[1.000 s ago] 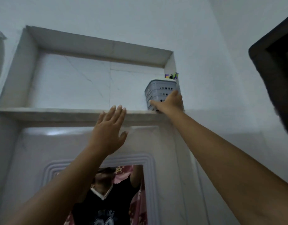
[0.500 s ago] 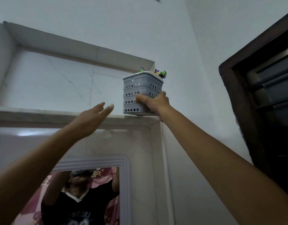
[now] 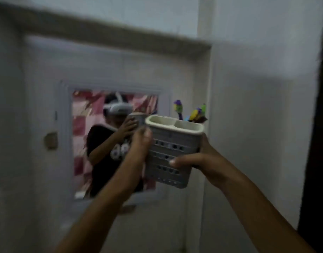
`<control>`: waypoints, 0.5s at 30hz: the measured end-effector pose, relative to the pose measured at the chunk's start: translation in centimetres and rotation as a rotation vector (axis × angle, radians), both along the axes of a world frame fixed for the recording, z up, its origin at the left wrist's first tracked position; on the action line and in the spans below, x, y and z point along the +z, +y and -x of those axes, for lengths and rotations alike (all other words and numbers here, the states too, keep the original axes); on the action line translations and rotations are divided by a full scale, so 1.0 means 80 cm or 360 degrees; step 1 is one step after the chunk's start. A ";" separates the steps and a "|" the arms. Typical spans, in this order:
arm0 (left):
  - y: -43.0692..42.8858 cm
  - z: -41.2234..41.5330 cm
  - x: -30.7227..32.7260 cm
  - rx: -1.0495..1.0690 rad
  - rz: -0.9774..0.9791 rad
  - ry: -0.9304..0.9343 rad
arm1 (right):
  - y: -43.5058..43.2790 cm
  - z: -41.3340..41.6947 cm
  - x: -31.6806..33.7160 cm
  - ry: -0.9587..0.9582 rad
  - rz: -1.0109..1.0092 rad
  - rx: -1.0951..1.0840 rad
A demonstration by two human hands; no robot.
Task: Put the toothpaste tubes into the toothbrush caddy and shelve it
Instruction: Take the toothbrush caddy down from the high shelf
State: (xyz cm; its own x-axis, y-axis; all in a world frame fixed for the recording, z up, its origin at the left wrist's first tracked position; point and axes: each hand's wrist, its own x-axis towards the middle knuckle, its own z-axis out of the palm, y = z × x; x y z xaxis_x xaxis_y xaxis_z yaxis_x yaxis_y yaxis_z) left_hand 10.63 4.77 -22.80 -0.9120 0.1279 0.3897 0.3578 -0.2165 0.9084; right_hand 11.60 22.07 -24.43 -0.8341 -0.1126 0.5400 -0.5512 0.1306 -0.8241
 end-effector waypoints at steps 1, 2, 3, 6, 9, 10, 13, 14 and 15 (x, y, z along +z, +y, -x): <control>-0.002 0.004 -0.040 0.0006 0.0035 -0.0093 | 0.001 0.003 -0.041 -0.0072 0.0020 -0.0003; -0.006 0.006 -0.080 -0.0022 0.0061 -0.0147 | 0.003 0.005 -0.080 -0.0149 0.0029 -0.0013; -0.011 0.005 -0.118 -0.0050 0.0115 -0.0187 | 0.006 0.008 -0.119 -0.0228 0.0026 -0.0031; -0.055 -0.008 -0.221 -0.0178 0.0509 -0.0151 | 0.015 0.013 -0.232 -0.0453 0.0032 -0.0127; -0.115 -0.008 -0.294 -0.0085 0.0663 -0.0251 | 0.024 0.013 -0.337 -0.0638 -0.0027 -0.0209; -0.134 -0.009 -0.313 -0.0020 0.0645 -0.0313 | 0.027 0.013 -0.368 -0.0694 -0.0063 -0.0222; -0.185 -0.013 -0.376 0.0320 0.0733 -0.0440 | 0.030 0.009 -0.447 -0.0782 -0.0144 -0.0206; -0.201 -0.017 -0.398 0.0449 0.0801 -0.0511 | 0.031 0.007 -0.469 -0.0808 -0.0162 -0.0193; -0.215 -0.020 -0.422 0.0558 0.0857 -0.0614 | 0.031 0.006 -0.488 -0.0838 -0.0182 -0.0183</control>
